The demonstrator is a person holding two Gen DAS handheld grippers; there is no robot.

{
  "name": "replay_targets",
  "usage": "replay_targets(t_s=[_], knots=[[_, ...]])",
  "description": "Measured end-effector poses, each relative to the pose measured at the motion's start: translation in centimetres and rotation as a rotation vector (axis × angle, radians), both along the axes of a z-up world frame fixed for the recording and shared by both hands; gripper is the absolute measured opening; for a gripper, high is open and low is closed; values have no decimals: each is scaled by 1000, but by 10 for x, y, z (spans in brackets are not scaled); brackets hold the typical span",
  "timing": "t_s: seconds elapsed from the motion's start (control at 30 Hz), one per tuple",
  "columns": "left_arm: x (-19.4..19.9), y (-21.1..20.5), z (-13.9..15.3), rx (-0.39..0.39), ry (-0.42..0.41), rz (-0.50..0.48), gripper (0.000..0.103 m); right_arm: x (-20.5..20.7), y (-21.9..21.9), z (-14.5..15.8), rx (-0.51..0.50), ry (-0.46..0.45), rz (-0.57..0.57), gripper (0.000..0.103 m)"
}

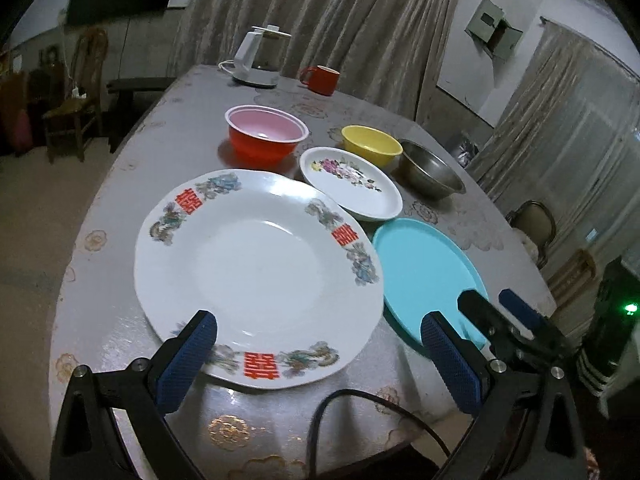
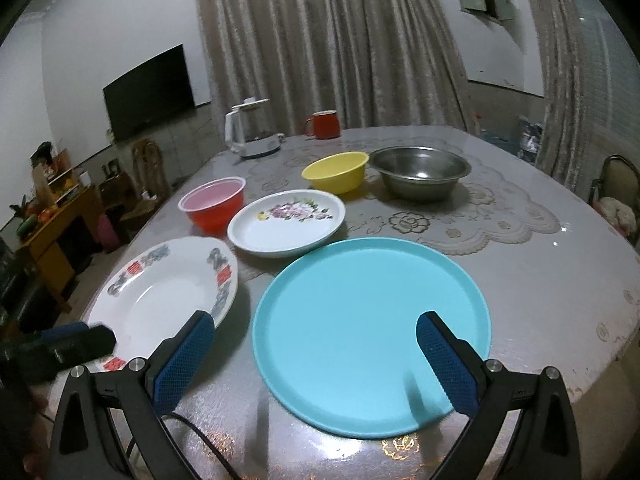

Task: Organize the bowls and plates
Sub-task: 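Move the right gripper to the large white plate's rim and close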

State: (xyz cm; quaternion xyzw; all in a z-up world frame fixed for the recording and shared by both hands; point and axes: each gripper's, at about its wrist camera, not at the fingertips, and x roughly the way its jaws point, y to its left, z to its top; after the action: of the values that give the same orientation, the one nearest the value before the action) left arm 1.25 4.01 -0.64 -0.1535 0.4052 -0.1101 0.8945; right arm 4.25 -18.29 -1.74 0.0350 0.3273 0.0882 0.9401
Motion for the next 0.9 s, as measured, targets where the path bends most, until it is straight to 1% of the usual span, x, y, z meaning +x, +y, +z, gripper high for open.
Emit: replay_targets(t_s=[0.13,0.17,0.23,0.27,0.3,0.37,0.43,0.47,0.53,0.6,0.7,0.77,0.8,0.83,0.9], knots=[[0,21,2,-53,-30,25,103,4,2,-5,27,38,44,102],[0,29,3,-71,-36,45,103,4,2,-7,39,51,53,101],[3,45,2,-107,-39,74,103,10,3,-12,74,96,82,92],[5,52,1,-124,-38,85,103,14,4,-14,93,126,95,91],[8,64,0,-161,-39,104,103,15,5,-16,106,140,106,90],[11,82,-3,-215,-47,155,103,19,10,-17,134,146,161,87],[15,99,-9,-247,-47,210,103,21,18,-14,134,120,210,82],[16,102,-11,-242,-40,220,103,22,21,-13,138,107,228,80],[19,106,-17,-227,-23,228,103,29,28,-10,150,98,253,69],[21,106,-23,-238,-13,228,103,41,35,-8,160,101,277,67],[21,107,-30,-266,-28,231,101,58,45,-11,179,116,308,67],[20,106,-32,-282,-52,220,101,70,51,-15,199,144,329,63],[21,106,-34,-284,-51,215,99,73,53,-17,214,150,348,59],[22,105,-35,-287,-51,209,96,78,56,-21,220,166,358,57],[21,105,-37,-286,-61,201,95,86,61,-28,211,190,347,55]])
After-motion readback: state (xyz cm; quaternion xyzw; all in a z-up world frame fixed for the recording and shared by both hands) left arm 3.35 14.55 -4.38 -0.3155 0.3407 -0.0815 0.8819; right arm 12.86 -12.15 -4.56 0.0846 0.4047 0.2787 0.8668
